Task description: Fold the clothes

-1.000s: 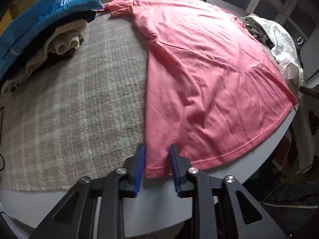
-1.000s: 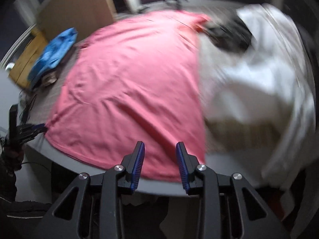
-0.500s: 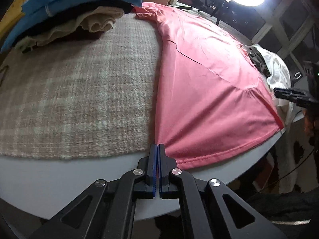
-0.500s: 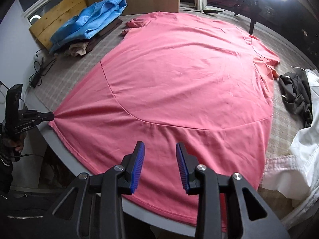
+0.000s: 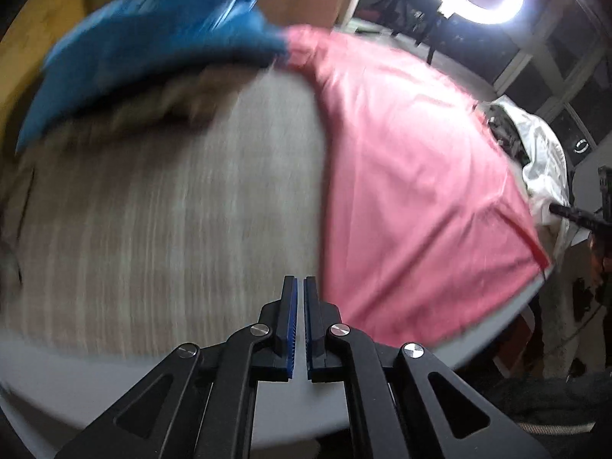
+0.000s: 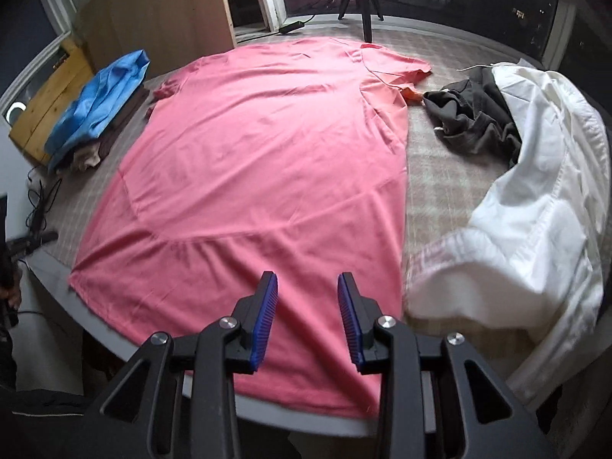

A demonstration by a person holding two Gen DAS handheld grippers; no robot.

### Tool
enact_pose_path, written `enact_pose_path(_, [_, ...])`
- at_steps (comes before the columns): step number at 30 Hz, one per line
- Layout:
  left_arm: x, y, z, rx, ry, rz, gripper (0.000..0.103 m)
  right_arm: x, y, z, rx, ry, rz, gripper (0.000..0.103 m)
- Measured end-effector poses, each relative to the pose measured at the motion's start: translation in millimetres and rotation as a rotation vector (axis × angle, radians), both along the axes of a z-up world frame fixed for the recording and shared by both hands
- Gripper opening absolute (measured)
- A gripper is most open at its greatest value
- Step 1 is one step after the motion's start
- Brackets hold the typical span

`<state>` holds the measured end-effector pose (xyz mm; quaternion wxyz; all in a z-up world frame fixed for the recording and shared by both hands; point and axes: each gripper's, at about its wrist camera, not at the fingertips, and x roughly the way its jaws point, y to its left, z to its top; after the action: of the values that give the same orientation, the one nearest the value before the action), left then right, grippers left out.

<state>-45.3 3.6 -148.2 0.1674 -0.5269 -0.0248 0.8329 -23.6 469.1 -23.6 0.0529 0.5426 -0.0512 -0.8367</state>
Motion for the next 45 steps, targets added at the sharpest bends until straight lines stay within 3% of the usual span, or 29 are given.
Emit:
enact_pose_path(4, [-77.3, 55.3, -2.9, 0.005, 0.055, -0.089, 0.002, -14.9, 10.3, -15.0, -0.011, -0.018, 0.005, 0.032])
enact_pose_path(8, [-139.0, 90.9, -24.1, 0.016, 0.046, -0.139, 0.002, -28.2, 20.2, -30.5, -0.025, -0.037, 0.012, 0.032])
enact_pose_path(11, [-157.0, 100.4, -49.7, -0.088, -0.011, -0.151, 0.008, -23.6, 24.0, -44.1, -0.028, -0.081, 0.042, 0.032])
enact_pose_path(13, [-164.9, 102.6, -58.4, -0.121, -0.027, -0.149, 0.004, -16.4, 28.1, -51.0, -0.011, -0.122, 0.059, 0.032])
enact_pose_path(16, [-175.0, 98.0, -42.3, -0.11, 0.001, -0.105, 0.004, -5.0, 38.7, -52.5, -0.016, -0.155, 0.054, 0.032])
enact_pose_path(19, [-186.6, 100.2, -23.8, -0.122, 0.048, -0.072, 0.012, -1.2, 53.6, -42.2, -0.032, -0.117, 0.01, 0.032])
enact_pose_path(23, [-202.1, 103.1, 0.9, -0.138, 0.111, -0.028, 0.012, 5.0, 81.1, -32.5, -0.062, -0.076, -0.074, 0.032])
enact_pose_path(28, [-168.3, 97.3, 7.5, -0.122, 0.069, -0.071, 0.02, 33.4, 103.8, -35.1, -0.092, -0.087, -0.132, 0.033])
enact_pose_path(32, [-111.4, 81.2, -3.2, -0.111, -0.009, -0.084, 0.026, 59.5, 111.0, -40.4, -0.167, -0.087, -0.157, 0.039])
enact_pose_path(37, [-38.7, 60.5, -17.6, -0.098, -0.108, -0.098, 0.026, 82.3, 95.8, -39.1, -0.192, -0.047, -0.165, 0.039])
enact_pose_path(43, [36.1, 81.3, -34.6, -0.158, -0.124, -0.275, 0.026, 94.3, 49.6, -26.8, -0.155, -0.007, -0.038, 0.039])
enact_pose_path(45, [41.5, 79.6, -37.5, -0.169, -0.116, -0.283, 0.026, 96.0, 36.2, -28.3, -0.142, -0.01, -0.012, 0.039])
